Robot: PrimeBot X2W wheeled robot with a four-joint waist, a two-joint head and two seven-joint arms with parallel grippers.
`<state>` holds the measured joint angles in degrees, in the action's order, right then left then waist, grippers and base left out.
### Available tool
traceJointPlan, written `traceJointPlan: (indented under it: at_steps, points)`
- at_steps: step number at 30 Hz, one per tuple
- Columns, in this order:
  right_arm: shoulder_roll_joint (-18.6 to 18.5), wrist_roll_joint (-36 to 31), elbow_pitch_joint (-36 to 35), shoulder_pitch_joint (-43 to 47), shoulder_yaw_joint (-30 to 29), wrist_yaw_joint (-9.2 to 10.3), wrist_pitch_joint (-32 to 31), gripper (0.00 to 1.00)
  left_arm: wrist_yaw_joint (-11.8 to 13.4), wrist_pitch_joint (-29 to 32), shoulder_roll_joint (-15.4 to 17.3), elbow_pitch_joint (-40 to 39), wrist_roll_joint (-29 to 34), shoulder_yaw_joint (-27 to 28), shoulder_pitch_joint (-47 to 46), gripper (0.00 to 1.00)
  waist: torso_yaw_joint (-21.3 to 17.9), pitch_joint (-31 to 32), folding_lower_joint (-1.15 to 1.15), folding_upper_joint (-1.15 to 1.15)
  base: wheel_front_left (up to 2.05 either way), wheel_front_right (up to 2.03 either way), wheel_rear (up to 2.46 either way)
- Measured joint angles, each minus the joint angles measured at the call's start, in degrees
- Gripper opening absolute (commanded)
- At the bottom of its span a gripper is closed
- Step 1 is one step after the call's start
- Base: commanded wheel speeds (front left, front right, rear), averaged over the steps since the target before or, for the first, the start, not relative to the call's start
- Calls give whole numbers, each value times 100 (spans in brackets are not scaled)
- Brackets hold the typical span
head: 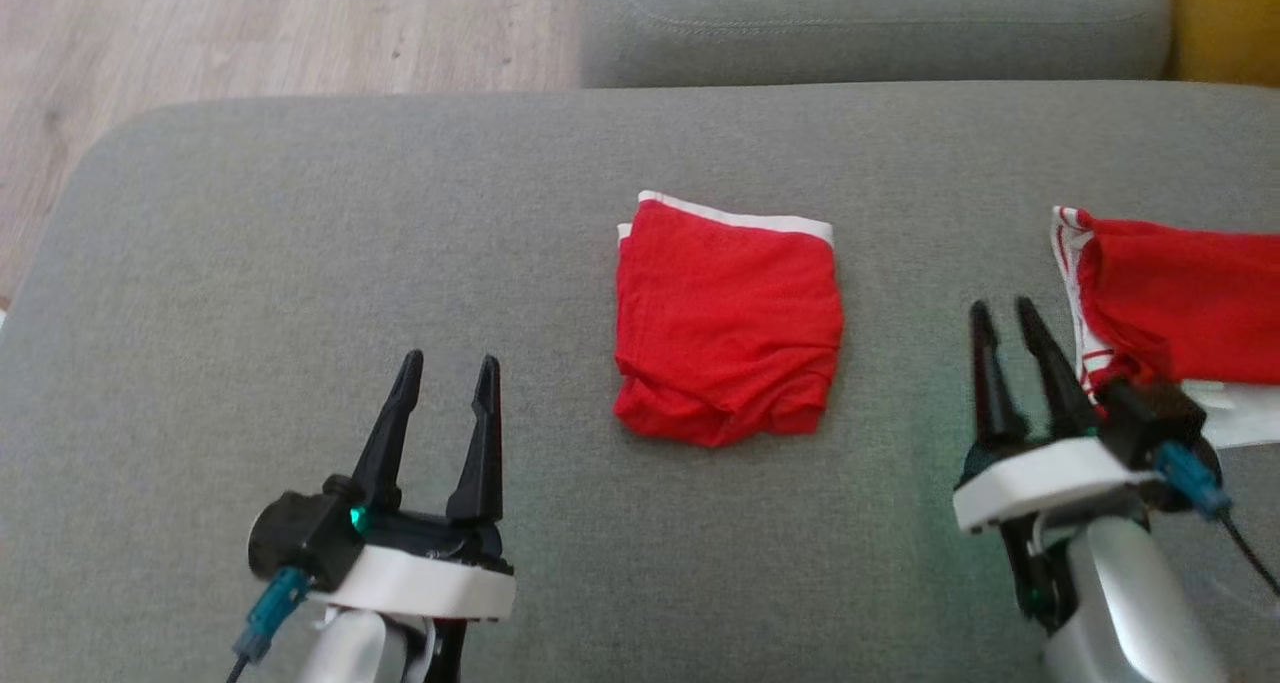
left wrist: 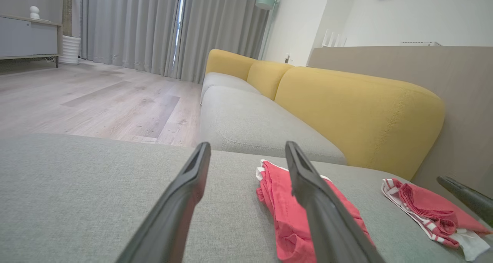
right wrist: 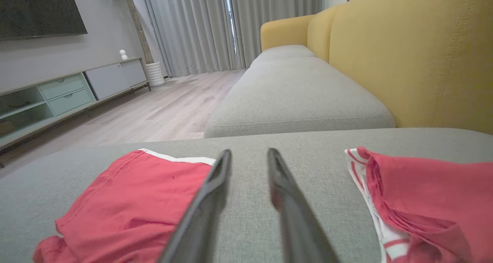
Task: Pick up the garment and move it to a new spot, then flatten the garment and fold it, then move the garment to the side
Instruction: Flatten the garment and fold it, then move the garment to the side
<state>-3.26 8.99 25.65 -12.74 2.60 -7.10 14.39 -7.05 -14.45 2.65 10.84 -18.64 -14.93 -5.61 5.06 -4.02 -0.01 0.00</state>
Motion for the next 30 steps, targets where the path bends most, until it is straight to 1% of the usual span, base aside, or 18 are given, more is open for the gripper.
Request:
traceJointPlan:
  at_steps: [3, 7, 21, 30]
  points:
    - [24, 18, -203, 289, -41, 0, 1, 100, 0, 0, 1, 4, 5, 2, 46, 100, -65, 59, 0, 0, 0, 0, 0]
    - [33, 62, -275, 545, -108, 0, 1, 100, -1, 0, 1, 5, 7, 5, 47, 100, -102, 108, 0, 0, 0, 0, 0]
    - [48, 52, -330, 552, -210, 0, 1, 100, -2, 0, 2, -13, 55, -12, 149, 100, -51, 121, 1, 0, 0, 0, 0]
    - [48, 52, -316, 475, -167, 0, -70, 100, -5, 0, 2, -11, 66, -78, 134, 100, 140, 32, 1, 0, 0, 0, 0]
